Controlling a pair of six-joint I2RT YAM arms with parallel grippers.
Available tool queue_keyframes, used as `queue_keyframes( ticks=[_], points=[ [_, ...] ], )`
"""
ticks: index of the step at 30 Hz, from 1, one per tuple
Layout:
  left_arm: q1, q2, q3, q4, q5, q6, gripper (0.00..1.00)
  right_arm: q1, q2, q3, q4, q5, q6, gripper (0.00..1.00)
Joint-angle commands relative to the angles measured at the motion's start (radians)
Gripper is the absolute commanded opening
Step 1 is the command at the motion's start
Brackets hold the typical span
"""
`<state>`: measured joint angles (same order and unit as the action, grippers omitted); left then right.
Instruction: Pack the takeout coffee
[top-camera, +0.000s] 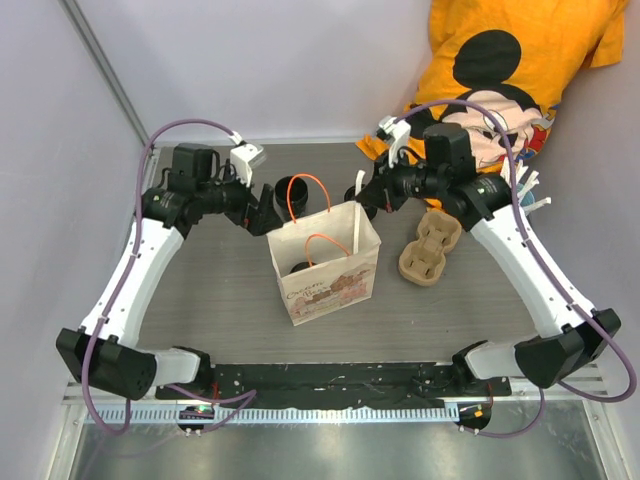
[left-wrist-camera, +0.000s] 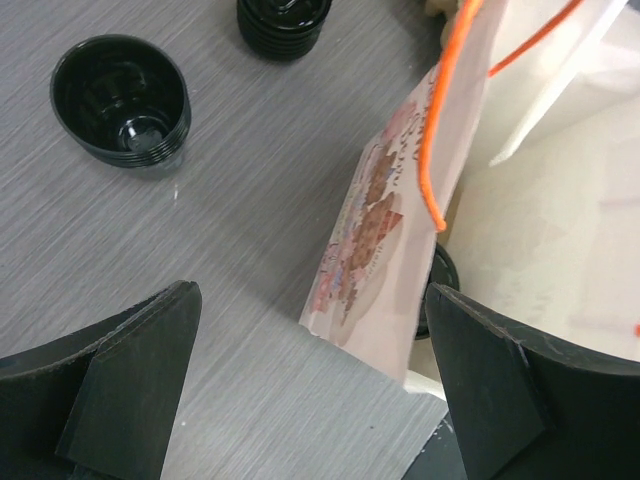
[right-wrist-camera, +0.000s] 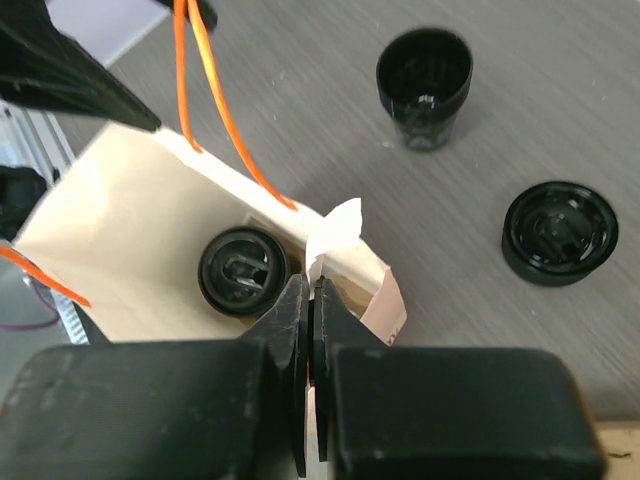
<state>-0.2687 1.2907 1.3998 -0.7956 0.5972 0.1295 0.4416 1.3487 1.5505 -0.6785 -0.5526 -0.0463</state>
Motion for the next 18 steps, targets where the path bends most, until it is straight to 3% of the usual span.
queue_keyframes(
  ticks=[1,18],
  points=[
    [-0.015,0.010,0.001,0.062,-0.051,0.033,1.00,0.034,-0.011,-0.073,0.051,0.055,-0.075,0.01],
    [-0.049,0.055,0.021,0.067,0.018,0.047,1.00,0.086,-0.082,-0.254,0.068,0.031,-0.138,0.03]
  ],
)
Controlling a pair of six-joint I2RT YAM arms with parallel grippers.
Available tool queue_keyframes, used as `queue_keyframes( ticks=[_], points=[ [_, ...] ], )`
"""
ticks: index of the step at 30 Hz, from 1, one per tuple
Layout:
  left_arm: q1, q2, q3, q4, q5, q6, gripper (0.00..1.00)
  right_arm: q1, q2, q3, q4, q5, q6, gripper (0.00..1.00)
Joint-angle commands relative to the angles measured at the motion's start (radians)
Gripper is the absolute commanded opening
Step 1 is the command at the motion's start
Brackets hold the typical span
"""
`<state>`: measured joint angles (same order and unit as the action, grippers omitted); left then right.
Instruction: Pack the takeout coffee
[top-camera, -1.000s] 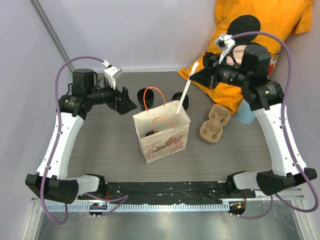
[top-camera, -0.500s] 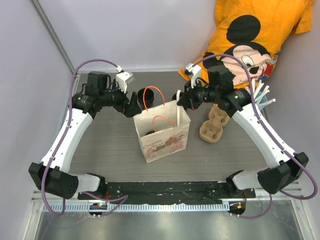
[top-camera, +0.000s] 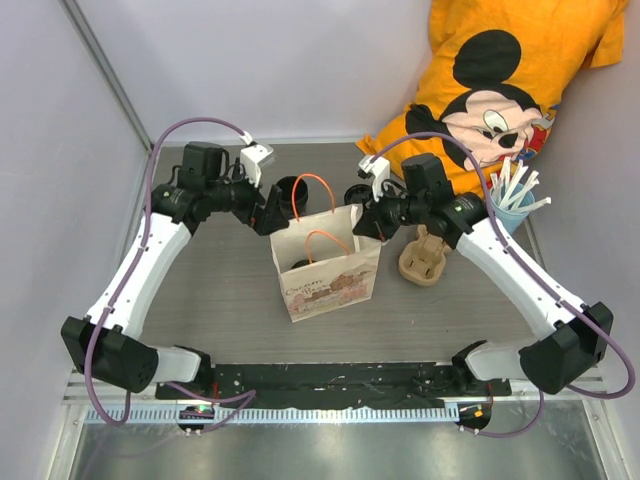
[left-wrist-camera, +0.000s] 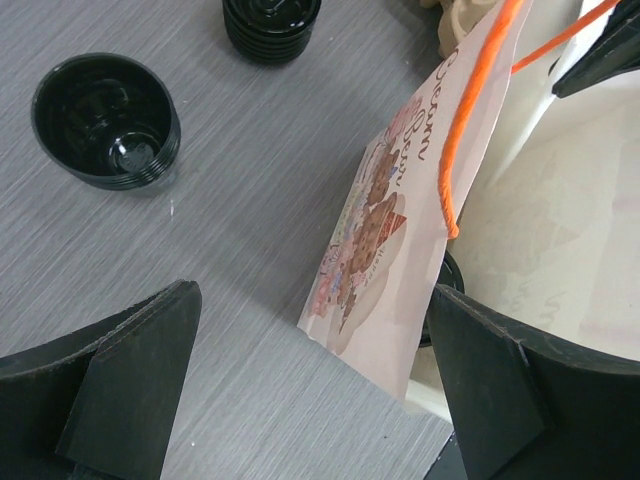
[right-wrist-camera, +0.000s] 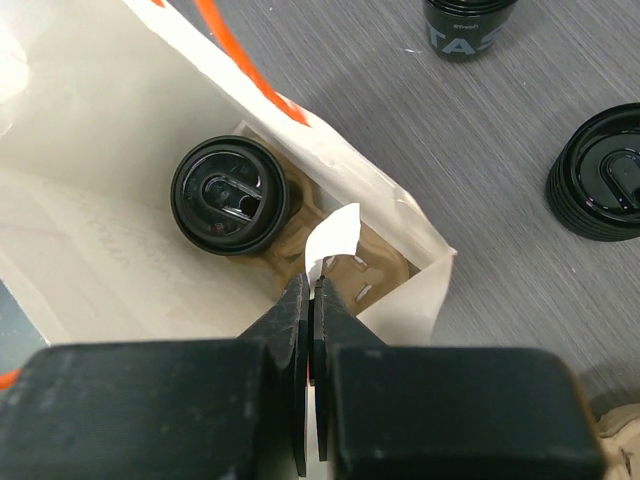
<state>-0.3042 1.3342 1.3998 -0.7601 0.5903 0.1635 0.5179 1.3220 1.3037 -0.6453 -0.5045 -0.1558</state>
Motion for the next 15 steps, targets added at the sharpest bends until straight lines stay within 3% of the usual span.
queue_keyframes(
  ticks=[1,15],
  points=[
    [-0.016,0.016,0.027,0.031,0.023,0.013,1.00,0.010,-0.055,-0.006,0.030,-0.020,-0.031,0.06],
    [-0.021,0.028,0.051,0.074,-0.020,0.002,1.00,0.016,-0.064,0.042,-0.033,-0.068,-0.065,0.25]
  ],
)
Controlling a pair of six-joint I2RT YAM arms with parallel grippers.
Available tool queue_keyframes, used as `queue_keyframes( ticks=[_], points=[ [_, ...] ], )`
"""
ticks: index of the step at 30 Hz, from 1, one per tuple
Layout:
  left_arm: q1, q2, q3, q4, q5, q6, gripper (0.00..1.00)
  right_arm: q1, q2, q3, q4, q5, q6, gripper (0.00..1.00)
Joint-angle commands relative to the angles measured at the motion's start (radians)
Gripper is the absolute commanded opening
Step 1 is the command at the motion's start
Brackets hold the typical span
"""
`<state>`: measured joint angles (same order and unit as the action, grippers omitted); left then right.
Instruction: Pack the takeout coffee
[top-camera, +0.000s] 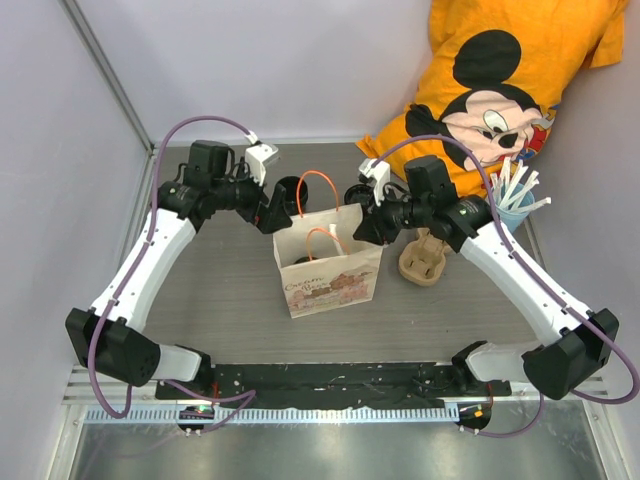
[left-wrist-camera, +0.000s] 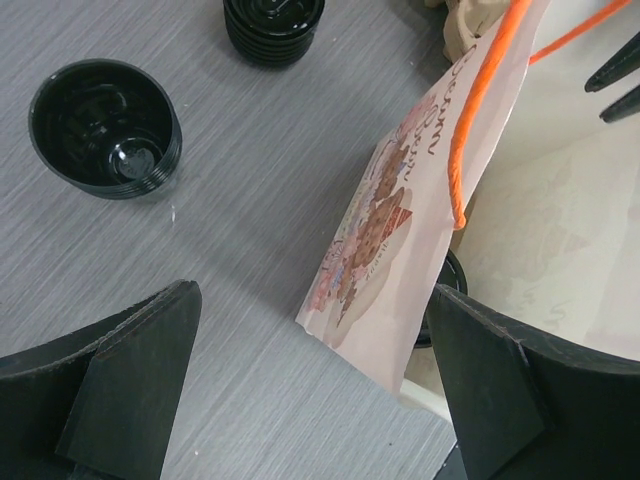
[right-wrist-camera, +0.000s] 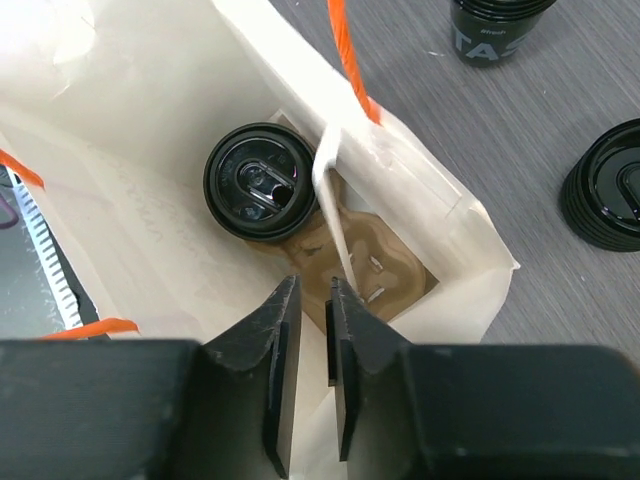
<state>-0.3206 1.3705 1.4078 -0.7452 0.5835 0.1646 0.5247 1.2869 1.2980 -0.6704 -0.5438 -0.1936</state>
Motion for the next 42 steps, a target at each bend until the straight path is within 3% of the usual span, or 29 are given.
queue_keyframes(
  ticks=[1,15,16,18,19,20,25,33,37,42],
  points=[
    [-0.003,-0.008,0.043,0.064,-0.016,0.003,1.00,0.009,-0.029,0.053,-0.012,-0.034,-0.030,0.27],
    [-0.005,-0.005,0.095,0.086,-0.013,-0.004,1.00,0.011,-0.037,0.360,-0.118,-0.021,-0.050,0.61],
    [-0.003,-0.005,0.103,0.080,-0.010,-0.002,0.99,0.011,-0.037,0.371,-0.129,-0.012,-0.055,0.72],
    [-0.005,-0.008,0.131,0.070,-0.005,0.007,1.00,0.011,-0.041,0.386,-0.149,0.022,-0.059,0.83],
    [-0.003,-0.010,0.143,0.060,-0.004,0.009,1.00,0.011,-0.046,0.395,-0.156,0.033,-0.072,0.95],
    [-0.003,-0.014,0.154,0.056,-0.005,0.009,1.00,0.011,-0.057,0.400,-0.162,0.042,-0.081,1.00],
    [-0.003,-0.092,0.197,0.043,-0.020,-0.013,1.00,0.011,-0.104,0.417,-0.208,0.114,-0.136,1.00],
    [0.063,-0.214,0.270,-0.048,-0.192,-0.048,1.00,-0.023,-0.152,0.481,-0.245,0.177,-0.196,1.00],
    [0.138,-0.284,0.275,-0.083,-0.198,-0.060,1.00,-0.084,-0.147,0.498,-0.239,0.191,-0.178,1.00],
    [0.156,-0.340,0.298,-0.154,-0.261,-0.045,1.00,-0.271,-0.117,0.538,-0.224,0.153,-0.119,1.00]
  ],
)
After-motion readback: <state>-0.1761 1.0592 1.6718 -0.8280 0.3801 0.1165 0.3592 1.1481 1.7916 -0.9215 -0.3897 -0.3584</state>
